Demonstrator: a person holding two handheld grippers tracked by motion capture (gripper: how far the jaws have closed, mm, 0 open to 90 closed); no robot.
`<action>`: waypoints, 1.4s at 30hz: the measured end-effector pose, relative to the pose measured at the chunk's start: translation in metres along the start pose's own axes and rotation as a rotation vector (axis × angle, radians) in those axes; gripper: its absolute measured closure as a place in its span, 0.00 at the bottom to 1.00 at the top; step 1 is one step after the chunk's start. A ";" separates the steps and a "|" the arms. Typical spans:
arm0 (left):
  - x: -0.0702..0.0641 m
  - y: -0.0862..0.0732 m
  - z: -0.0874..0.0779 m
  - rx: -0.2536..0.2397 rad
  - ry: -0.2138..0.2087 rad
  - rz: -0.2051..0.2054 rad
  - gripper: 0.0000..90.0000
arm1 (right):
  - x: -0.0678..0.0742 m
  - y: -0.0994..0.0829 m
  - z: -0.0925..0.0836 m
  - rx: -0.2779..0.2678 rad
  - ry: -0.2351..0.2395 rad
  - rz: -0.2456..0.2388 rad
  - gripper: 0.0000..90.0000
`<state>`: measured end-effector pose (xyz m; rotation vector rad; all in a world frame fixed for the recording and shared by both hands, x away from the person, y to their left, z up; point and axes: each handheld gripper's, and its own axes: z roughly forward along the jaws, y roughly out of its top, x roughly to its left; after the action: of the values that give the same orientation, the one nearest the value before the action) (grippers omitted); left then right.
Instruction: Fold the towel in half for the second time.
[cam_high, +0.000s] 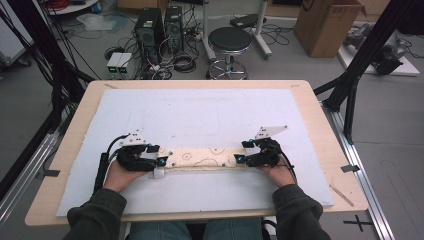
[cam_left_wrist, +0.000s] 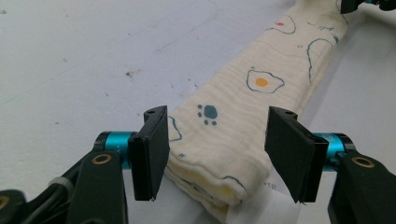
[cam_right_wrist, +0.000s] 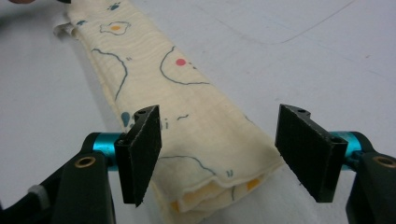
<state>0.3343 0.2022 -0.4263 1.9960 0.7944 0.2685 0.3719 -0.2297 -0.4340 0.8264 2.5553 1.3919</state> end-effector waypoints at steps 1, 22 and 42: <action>0.000 0.000 0.000 0.001 0.001 -0.003 0.44 | -0.001 0.000 -0.001 -0.004 -0.006 0.006 0.34; -0.003 -0.005 -0.019 -0.003 0.048 -0.006 0.39 | -0.001 -0.003 -0.014 -0.007 -0.066 0.040 0.24; -0.006 -0.023 -0.045 -0.034 0.122 -0.040 0.35 | 0.004 -0.023 -0.043 -0.036 -0.128 0.055 0.21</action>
<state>0.2984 0.2381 -0.4207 1.9439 0.9004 0.3810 0.3440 -0.2689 -0.4272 0.9540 2.4230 1.3483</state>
